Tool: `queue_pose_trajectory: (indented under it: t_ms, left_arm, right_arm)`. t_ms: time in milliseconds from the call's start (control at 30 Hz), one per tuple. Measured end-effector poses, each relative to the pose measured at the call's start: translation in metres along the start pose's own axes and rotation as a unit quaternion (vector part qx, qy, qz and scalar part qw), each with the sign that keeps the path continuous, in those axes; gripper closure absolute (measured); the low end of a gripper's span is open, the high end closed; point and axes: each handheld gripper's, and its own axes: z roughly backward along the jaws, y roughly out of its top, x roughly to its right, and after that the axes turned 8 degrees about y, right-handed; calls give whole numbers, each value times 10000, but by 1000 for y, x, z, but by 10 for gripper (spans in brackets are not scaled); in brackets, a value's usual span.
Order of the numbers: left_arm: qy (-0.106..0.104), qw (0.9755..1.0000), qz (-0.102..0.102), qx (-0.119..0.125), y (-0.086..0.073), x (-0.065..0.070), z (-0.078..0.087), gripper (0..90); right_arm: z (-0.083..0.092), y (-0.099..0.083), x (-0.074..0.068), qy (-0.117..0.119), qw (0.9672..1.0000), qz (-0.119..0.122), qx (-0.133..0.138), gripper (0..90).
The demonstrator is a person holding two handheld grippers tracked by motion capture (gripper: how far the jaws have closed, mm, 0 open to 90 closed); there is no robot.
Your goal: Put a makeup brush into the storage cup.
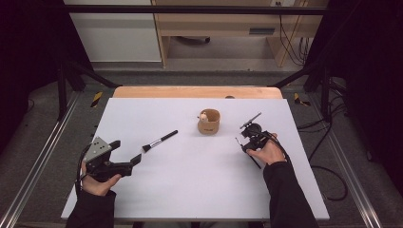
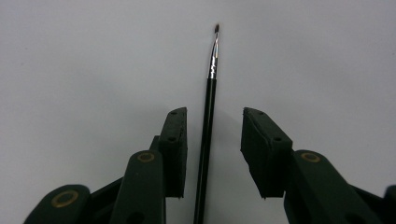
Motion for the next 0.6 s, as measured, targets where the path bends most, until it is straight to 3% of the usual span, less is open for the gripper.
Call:
queue_pose_trajectory:
  t_ms: [600]
  left_arm:
    - [0, 10000, -11, -37, -1, 0, -2, 61]
  right_arm:
    - [-17, 7, 3, 70, 9996, 23, -267, 727]
